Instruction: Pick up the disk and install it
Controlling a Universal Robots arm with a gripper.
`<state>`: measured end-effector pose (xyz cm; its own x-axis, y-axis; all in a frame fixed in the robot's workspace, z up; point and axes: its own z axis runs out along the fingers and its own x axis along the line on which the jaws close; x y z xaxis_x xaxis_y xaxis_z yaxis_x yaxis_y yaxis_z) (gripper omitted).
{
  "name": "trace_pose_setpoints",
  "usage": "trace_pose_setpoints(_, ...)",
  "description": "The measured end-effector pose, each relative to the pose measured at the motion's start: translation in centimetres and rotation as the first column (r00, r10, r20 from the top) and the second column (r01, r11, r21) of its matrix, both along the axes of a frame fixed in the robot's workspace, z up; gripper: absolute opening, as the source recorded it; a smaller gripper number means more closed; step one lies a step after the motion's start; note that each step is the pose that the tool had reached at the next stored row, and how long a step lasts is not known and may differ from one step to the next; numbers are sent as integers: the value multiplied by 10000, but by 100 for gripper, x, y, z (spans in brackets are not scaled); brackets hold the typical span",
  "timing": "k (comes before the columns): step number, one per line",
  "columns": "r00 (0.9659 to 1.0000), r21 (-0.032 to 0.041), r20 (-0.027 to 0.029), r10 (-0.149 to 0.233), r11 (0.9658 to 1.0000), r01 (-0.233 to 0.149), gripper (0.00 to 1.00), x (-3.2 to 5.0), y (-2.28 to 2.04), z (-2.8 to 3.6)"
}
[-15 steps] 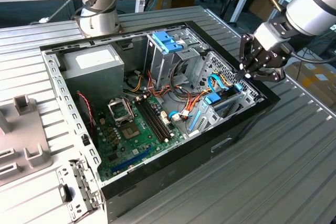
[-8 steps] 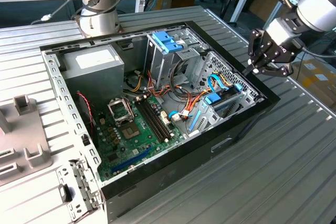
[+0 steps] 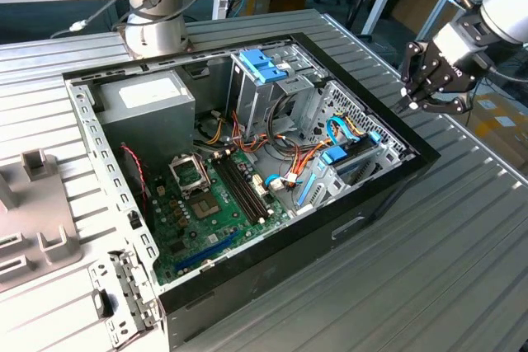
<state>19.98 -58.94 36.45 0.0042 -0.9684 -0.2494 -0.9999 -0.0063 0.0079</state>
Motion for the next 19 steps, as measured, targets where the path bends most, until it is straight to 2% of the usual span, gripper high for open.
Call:
trace_pose_setpoints(2,10000,11,2,0,10000,0,11,-13,-3,56)
trace_pose_setpoints(4,10000,18,12,5,10000,-5,11,-44,-13,66)
trace_pose_setpoints(10,10000,31,33,16,10000,-16,11,-160,-73,68)
trace_pose_setpoints(19,9999,38,113,17,10000,-17,11,-389,-166,76)
